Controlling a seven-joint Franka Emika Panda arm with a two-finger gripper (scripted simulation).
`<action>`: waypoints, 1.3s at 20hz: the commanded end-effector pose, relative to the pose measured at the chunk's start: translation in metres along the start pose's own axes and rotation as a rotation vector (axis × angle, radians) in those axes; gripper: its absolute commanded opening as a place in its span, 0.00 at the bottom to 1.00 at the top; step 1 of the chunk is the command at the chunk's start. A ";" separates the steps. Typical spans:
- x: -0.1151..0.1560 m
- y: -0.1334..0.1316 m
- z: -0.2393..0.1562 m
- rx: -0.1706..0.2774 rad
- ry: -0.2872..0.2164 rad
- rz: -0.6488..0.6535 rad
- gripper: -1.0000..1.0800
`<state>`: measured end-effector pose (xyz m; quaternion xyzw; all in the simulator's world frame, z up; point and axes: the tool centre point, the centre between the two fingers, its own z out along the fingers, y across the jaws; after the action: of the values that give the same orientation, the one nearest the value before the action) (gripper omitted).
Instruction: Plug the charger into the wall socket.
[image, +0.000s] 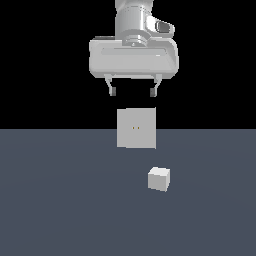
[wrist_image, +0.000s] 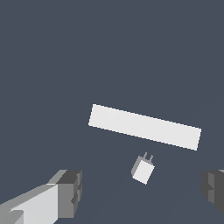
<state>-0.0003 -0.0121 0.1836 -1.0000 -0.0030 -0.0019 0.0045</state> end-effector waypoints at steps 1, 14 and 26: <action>0.000 0.000 0.000 0.000 0.000 0.000 0.96; -0.012 0.008 0.015 -0.010 0.043 0.064 0.96; -0.041 0.024 0.056 -0.036 0.150 0.224 0.96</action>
<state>-0.0369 -0.0343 0.1330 -0.9928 0.0980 -0.0685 -0.0115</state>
